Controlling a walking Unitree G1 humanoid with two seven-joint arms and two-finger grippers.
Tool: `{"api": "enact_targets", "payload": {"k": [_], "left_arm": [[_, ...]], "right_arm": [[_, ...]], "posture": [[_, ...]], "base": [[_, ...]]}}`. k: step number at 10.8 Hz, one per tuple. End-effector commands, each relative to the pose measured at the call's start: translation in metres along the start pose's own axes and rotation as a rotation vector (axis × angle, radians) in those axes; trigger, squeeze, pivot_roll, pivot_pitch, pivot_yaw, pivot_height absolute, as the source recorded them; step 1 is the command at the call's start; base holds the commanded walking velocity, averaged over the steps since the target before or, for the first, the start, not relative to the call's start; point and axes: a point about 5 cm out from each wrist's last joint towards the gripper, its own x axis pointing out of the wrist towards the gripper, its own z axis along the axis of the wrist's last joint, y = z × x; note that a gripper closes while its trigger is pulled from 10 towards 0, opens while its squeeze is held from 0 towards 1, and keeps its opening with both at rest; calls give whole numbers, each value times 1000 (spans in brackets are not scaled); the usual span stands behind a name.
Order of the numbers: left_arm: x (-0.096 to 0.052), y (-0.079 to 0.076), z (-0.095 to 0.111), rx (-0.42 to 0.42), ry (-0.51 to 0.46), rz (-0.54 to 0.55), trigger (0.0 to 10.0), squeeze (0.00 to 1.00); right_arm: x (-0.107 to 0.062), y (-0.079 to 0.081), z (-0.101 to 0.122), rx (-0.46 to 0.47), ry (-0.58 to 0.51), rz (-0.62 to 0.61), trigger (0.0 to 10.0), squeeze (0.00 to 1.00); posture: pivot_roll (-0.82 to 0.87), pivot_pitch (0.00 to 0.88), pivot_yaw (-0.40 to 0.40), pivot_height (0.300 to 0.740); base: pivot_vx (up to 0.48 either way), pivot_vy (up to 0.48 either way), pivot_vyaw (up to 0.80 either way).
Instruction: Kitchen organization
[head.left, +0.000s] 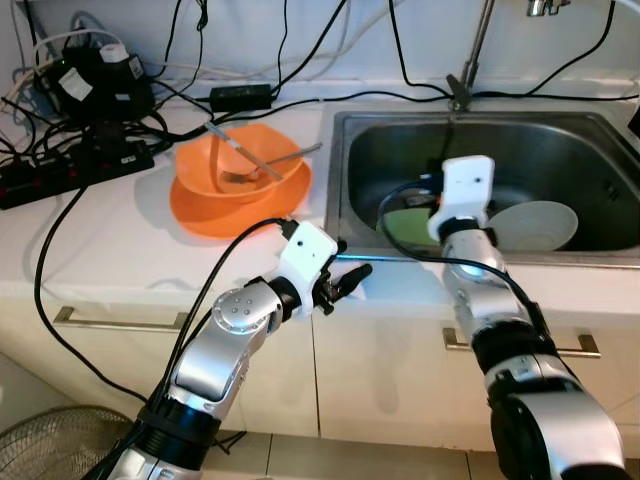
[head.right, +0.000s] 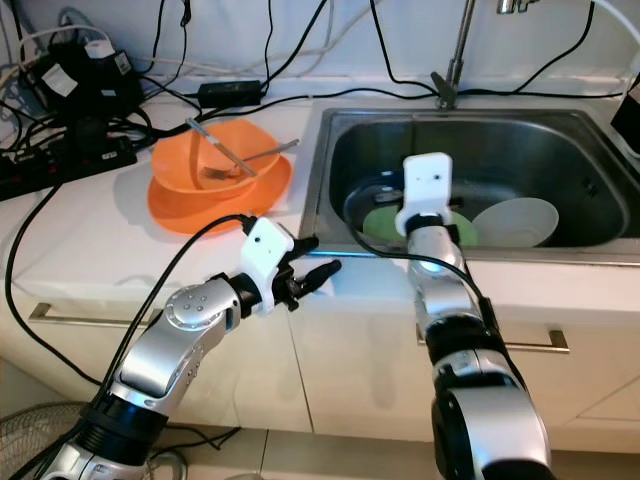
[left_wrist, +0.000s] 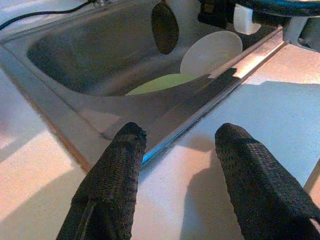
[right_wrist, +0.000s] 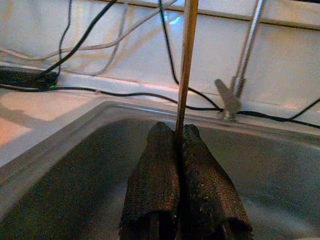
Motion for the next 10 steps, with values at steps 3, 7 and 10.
{"api": "enact_targets", "payload": {"k": [3, 7, 10], "left_arm": [[-1, 0, -2, 10, 29, -6, 10000, 0], [0, 0, -3, 16, 35, -7, 10000, 0], [1, -3, -2, 19, 34, -18, 10000, 0]], "right_arm": [[4, 6, 4, 1, -14, 28, 10000, 365], [3, 7, 0, -1, -3, 25, 10000, 792], [5, 6, 2, -12, -14, 25, 10000, 839]], "posture": [[73, 0, 72, 740], [75, 0, 71, 740], [71, 0, 72, 740]], "base": [[0, 0, 0], [0, 0, 0], [0, 0, 0]]}}
